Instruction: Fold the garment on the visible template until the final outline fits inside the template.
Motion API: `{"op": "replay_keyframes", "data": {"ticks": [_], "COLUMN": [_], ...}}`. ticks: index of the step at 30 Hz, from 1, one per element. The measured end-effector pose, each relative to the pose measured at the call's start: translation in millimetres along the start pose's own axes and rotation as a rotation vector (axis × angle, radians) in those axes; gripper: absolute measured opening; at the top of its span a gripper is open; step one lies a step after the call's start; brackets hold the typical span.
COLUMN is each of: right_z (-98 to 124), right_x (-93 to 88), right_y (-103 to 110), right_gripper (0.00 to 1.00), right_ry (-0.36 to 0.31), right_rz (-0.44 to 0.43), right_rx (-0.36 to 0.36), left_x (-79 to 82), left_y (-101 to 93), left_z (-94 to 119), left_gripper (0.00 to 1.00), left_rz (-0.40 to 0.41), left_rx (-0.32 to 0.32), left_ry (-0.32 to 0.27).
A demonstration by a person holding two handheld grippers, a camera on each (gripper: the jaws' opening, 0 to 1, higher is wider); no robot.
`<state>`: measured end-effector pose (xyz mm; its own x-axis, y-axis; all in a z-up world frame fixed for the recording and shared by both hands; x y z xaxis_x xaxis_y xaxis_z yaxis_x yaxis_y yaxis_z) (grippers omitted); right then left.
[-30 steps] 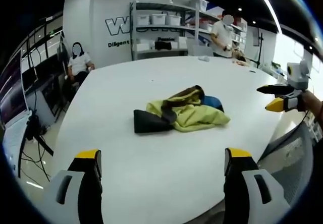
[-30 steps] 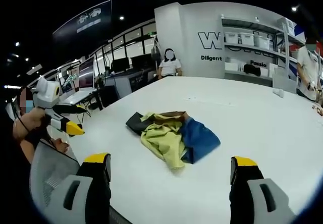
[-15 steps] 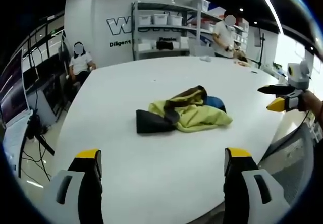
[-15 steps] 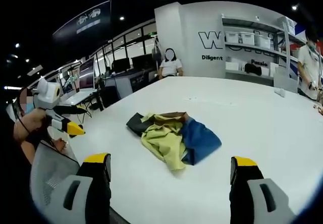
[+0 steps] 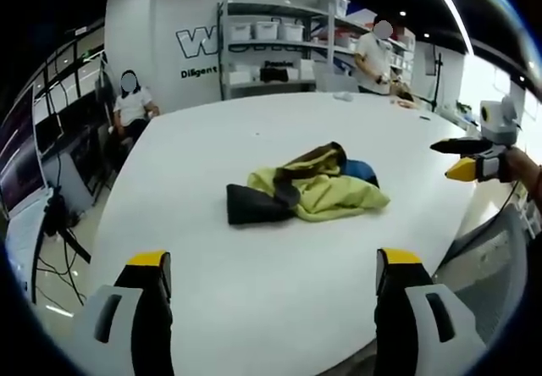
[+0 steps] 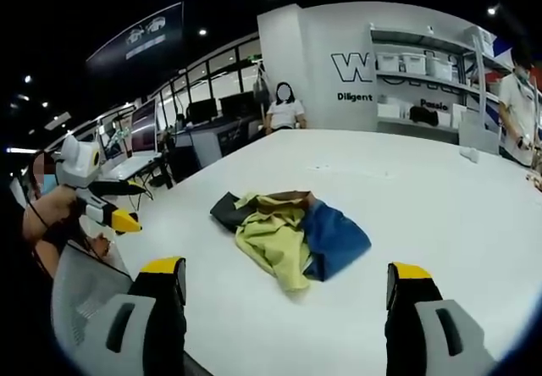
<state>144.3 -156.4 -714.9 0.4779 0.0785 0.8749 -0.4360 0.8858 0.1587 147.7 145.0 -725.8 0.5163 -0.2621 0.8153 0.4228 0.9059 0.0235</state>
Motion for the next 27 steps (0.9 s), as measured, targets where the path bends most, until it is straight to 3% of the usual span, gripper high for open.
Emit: {"op": "replay_keyframes", "data": {"ticks": [15, 27], "right_z": [-21, -52], "right_x": [11.0, 20.8], "right_y": [-10, -31], "right_gripper": [0.98, 0.94], "right_ry": [0.005, 0.018], "right_rz": [-0.001, -0.004], "right_rx": [0.005, 0.015], "left_x": [7.2, 16.9], "left_y": [9.9, 25.2], "left_z": [-16, -44], "left_gripper": [0.95, 0.93], "left_rz": [-0.007, -0.021], "left_rx": [0.003, 0.006], "left_ry": [0.011, 0.026]}}
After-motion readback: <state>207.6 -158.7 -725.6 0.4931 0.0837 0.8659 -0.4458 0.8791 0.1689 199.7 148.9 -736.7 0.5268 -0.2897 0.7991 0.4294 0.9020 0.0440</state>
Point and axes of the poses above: the point that each gripper's makers call its tool centre point, and the gripper's own axes: z roughly backward along the fingers, y roughly to its left, x roughly out of its top, the point moved 3 cm from there along z, roughly backward along the fingers, and after that the axes turned 2 degrees about -z, right-handed, at the moved point
